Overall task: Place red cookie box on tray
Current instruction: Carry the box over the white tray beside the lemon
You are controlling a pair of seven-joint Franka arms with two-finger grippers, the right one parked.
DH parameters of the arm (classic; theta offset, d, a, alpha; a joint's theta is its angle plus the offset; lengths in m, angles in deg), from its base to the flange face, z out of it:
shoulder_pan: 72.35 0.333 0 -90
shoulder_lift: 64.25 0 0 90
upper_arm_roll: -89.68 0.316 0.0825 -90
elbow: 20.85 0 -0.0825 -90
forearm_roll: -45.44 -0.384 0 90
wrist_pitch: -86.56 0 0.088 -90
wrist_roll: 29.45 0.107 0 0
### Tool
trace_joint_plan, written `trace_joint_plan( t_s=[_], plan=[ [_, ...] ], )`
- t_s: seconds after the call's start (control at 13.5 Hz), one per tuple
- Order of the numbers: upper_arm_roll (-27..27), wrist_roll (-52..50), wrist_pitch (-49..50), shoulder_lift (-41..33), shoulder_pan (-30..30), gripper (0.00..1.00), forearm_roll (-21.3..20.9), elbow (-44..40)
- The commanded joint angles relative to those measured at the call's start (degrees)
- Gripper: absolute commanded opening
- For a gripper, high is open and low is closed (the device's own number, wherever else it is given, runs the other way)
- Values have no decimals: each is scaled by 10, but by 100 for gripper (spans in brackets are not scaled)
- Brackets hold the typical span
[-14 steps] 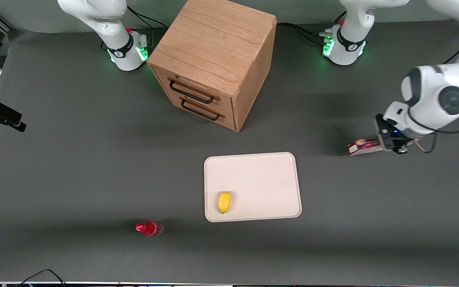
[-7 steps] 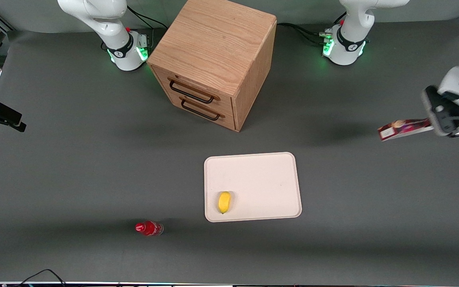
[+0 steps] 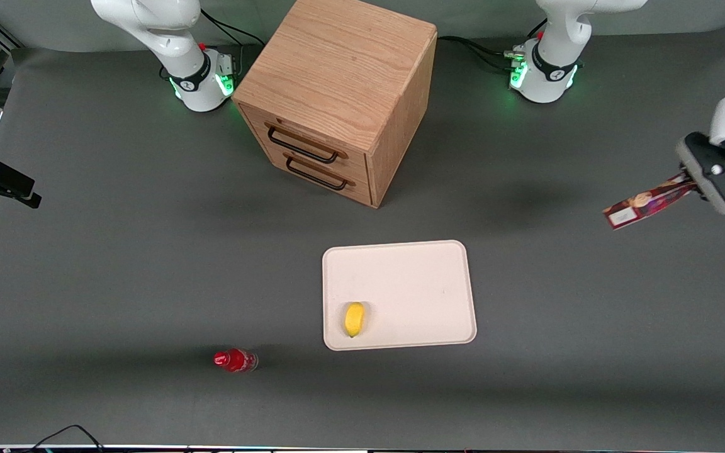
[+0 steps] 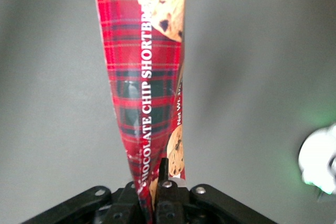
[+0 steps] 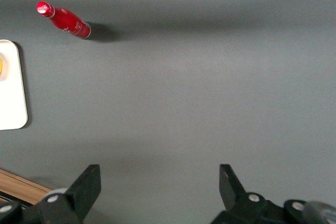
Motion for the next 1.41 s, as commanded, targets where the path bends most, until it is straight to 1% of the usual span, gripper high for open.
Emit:
trace_joint_plan(
  t_s=[0.0,0.22,0.37,0.52,0.67,0.74,0.96,1.11,1.33],
  plan=[
    [-77,-211,-31,22,-17,0,1,-14],
    [-161,-450,-86,68,-18,0,-2,-16],
    [-198,-590,-136,108,-19,0,-7,-19],
    [-215,-695,-195,157,-27,0,-27,-26],
    [-226,-805,-203,201,-36,0,-40,-52],
    [-226,-851,-203,223,-36,0,-53,-65],
    [-231,-955,-219,282,-52,0,-97,-88],
    [-231,-1000,-258,312,-63,0,-98,-88],
    [-239,-1002,-307,354,-64,0,-98,-89]
  ],
)
